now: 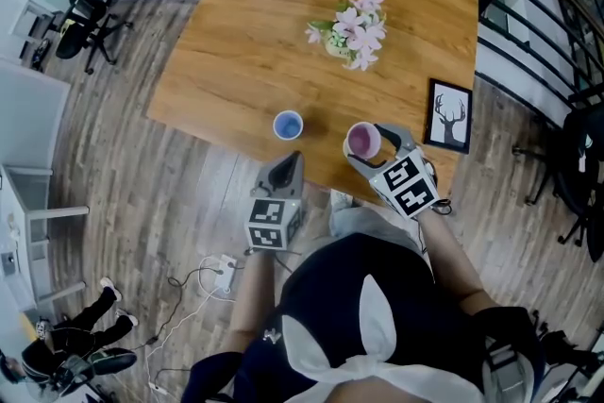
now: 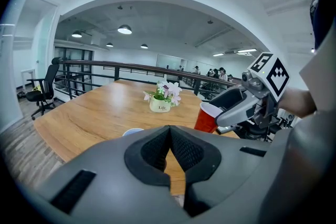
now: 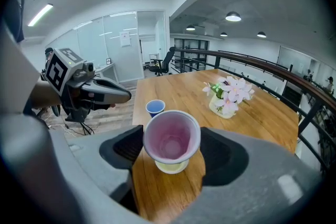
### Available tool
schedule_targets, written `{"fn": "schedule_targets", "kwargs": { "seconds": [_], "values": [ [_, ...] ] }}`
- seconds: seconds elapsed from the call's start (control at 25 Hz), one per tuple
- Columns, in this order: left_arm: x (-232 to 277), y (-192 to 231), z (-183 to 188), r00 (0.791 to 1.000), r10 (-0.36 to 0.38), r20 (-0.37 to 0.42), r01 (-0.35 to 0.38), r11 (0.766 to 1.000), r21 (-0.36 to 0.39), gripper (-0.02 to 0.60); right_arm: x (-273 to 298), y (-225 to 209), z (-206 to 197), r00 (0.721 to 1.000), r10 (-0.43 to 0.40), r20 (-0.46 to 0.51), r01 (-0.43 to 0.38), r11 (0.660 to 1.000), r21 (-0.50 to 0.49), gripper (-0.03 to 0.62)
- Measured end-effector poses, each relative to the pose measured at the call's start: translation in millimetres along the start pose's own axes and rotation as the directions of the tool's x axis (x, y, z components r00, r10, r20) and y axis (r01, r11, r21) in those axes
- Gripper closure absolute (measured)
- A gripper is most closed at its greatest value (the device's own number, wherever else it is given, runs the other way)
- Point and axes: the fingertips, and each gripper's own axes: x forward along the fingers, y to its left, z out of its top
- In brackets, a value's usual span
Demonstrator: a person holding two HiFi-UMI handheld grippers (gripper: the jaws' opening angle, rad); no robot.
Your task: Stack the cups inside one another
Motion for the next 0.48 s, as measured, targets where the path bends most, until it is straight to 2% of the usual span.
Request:
{"fn": "schedule_targets", "kwargs": {
  "seconds": [0.48],
  "values": [
    [8, 13, -3, 1.000, 0.029, -0.006, -0.029, 1.000, -0.008, 0.565, 31, -3, -33, 0.997, 0.049, -0.062, -0.048, 0.999, 0.008, 0.258]
  ]
}}
